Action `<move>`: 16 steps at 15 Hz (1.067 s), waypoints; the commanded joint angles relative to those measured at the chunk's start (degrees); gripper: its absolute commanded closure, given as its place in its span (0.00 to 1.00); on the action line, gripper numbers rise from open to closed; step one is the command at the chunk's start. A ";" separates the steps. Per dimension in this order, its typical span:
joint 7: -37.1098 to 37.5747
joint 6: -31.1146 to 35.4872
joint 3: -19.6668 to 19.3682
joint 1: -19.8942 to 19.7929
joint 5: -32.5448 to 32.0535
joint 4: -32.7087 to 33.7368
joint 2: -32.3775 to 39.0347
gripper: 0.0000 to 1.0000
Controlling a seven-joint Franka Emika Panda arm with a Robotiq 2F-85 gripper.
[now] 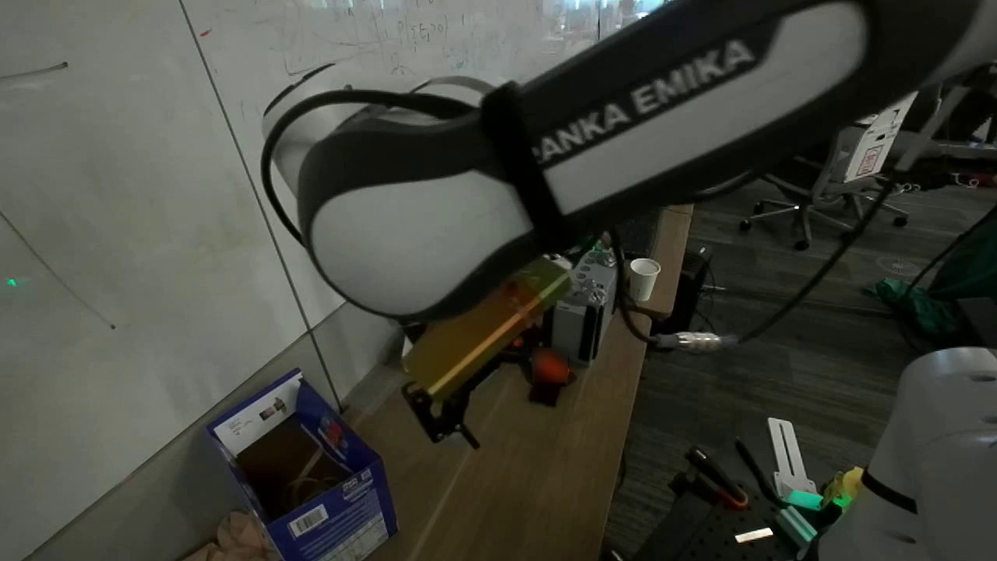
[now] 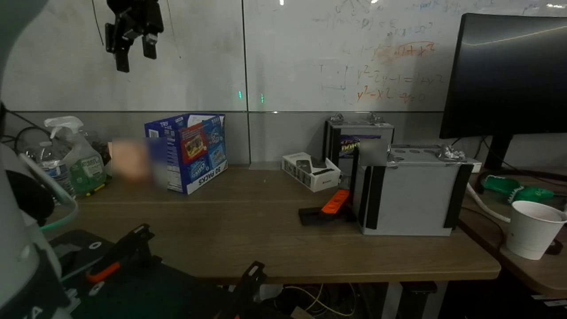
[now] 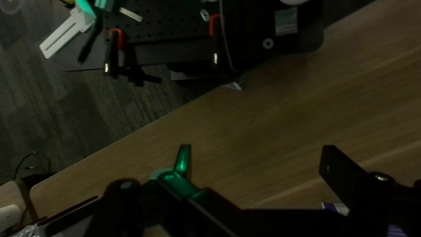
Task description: Pick up the ropes from the table and put them in the blue box.
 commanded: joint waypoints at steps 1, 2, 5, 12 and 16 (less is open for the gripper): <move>-8.12 1.03 -0.98 1.17 -3.10 -11.52 -14.41 0.00; -9.82 2.72 -1.82 1.72 -3.77 -13.82 -17.57 0.00; -15.54 7.33 -6.54 2.94 -0.67 -20.38 -26.91 0.00; -27.93 11.00 -6.63 -1.50 2.22 -29.84 -42.78 0.00; -30.79 10.80 -6.59 -2.83 4.70 -31.91 -46.25 0.00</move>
